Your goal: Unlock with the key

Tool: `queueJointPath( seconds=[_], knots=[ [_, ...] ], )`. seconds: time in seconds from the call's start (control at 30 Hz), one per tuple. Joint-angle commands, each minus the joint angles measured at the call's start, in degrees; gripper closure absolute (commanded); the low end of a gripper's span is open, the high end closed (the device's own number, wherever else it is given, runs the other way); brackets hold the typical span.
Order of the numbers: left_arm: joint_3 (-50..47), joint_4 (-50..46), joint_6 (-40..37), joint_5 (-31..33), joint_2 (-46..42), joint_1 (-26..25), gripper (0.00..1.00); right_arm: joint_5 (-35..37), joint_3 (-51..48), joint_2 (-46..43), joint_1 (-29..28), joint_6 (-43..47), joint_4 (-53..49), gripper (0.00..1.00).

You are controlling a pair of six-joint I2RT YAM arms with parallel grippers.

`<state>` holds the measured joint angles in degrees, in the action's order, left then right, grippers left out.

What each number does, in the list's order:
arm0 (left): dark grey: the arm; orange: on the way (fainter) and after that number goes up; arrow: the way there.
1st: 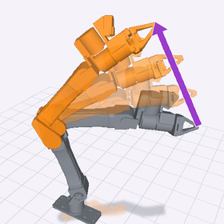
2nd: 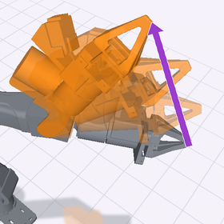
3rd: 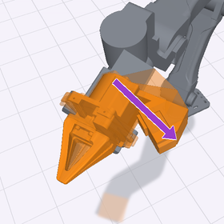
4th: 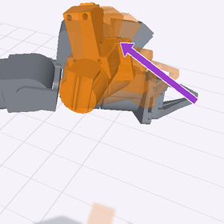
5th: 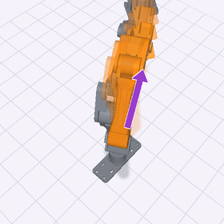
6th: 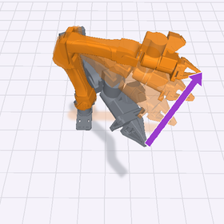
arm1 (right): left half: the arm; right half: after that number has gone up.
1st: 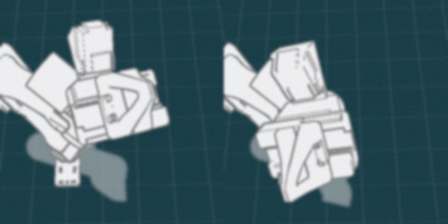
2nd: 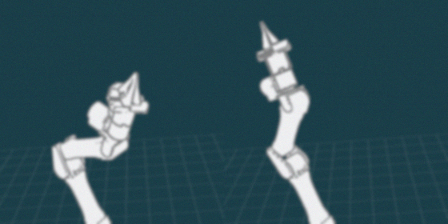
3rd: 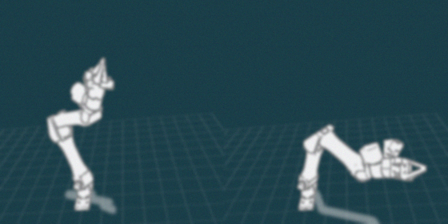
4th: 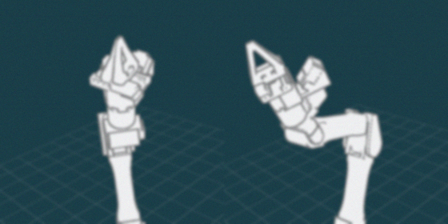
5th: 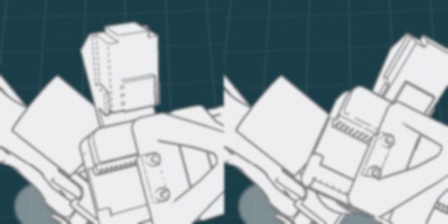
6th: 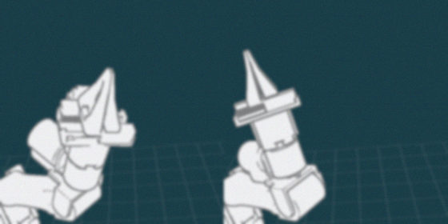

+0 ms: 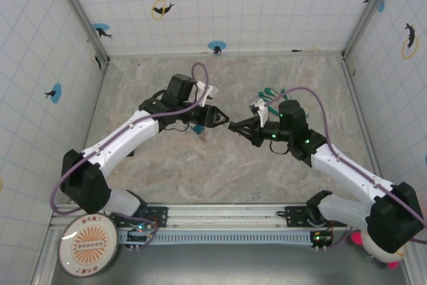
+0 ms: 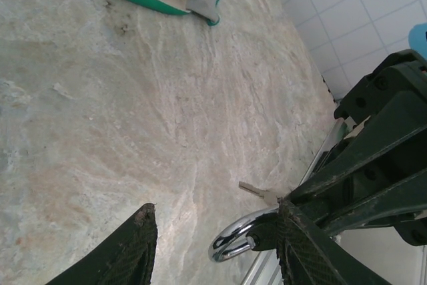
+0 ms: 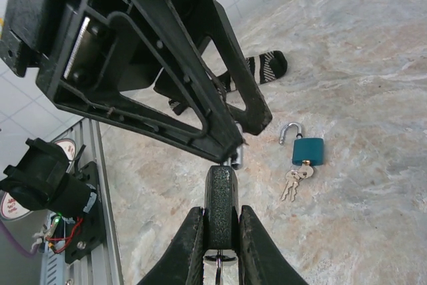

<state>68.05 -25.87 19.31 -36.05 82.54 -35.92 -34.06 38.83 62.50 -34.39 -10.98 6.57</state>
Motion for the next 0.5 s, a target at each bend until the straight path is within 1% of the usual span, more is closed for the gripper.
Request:
queueJointPath(
  seconds=[0.0, 0.13, 0.2, 0.47],
  knots=[
    [1.62, -1.55, -1.76, 0.58, 1.09, -0.06, 0.51, -1.61, 2.75, -0.79, 0.12, 0.92, 0.80, 1.00],
    [1.57, -1.94, -1.94, 1.45, 2.04, 0.02, 0.53, -1.77, 2.48, -1.92, -0.14, 1.70, 0.27, 1.00],
    [3.48, -2.27, -2.13, 1.95, 2.48, -0.03, 0.54, -1.65, 2.35, -2.44, -0.35, 2.08, -0.17, 1.00],
    [3.58, -1.90, -1.64, -0.20, 4.29, -0.02, 0.61, -0.62, 2.32, -5.02, -1.90, 5.25, -2.30, 1.00]
  ],
)
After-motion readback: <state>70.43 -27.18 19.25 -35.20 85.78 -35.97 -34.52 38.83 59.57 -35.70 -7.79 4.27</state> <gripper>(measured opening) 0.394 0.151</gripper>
